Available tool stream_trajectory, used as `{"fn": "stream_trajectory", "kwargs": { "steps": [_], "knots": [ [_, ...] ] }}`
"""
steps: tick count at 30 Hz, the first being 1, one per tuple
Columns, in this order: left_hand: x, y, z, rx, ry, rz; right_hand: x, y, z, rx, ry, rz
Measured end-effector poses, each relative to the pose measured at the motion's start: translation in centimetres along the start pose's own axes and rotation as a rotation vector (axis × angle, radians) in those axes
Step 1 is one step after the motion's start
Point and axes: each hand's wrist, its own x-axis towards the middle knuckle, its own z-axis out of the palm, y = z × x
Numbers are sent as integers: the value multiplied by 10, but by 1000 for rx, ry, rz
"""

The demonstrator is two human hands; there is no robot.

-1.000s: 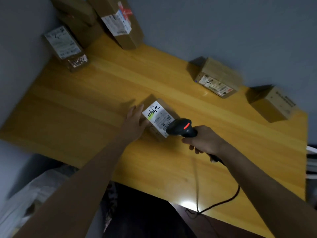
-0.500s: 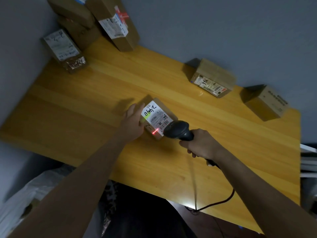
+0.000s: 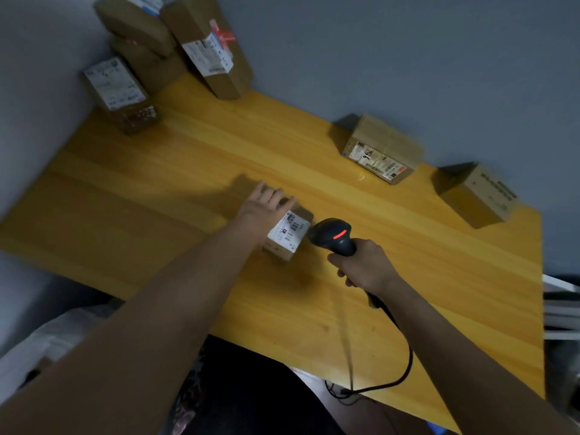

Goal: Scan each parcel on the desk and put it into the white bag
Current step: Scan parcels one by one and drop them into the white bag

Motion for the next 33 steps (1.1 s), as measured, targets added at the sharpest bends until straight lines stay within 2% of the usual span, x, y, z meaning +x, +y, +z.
{"fn": "stream_trajectory", "kwargs": {
  "steps": [4, 8, 13, 17, 22, 27, 33],
  "knots": [
    [-46, 20, 37, -86, 176, -124, -6, 1, 12, 68, -19, -20],
    [-108, 42, 82, -399, 41, -241, -16, -10, 34, 58, -43, -75],
    [-216, 57, 121, -842, 167, -644, -33, -44, 77, -22, -97, -204],
    [-299, 62, 163, -1115, 282, -1067, -55, -85, 127, -114, -219, -319],
    [-379, 79, 217, -1154, 384, -1366, -92, -120, 200, -245, -358, -470],
    [-436, 116, 276, -1221, 237, -1529, -122, -125, 260, -304, -420, -481],
    [-466, 142, 370, -1283, -31, -1479, -139, -100, 302, -326, -365, -385]
  ]
}}
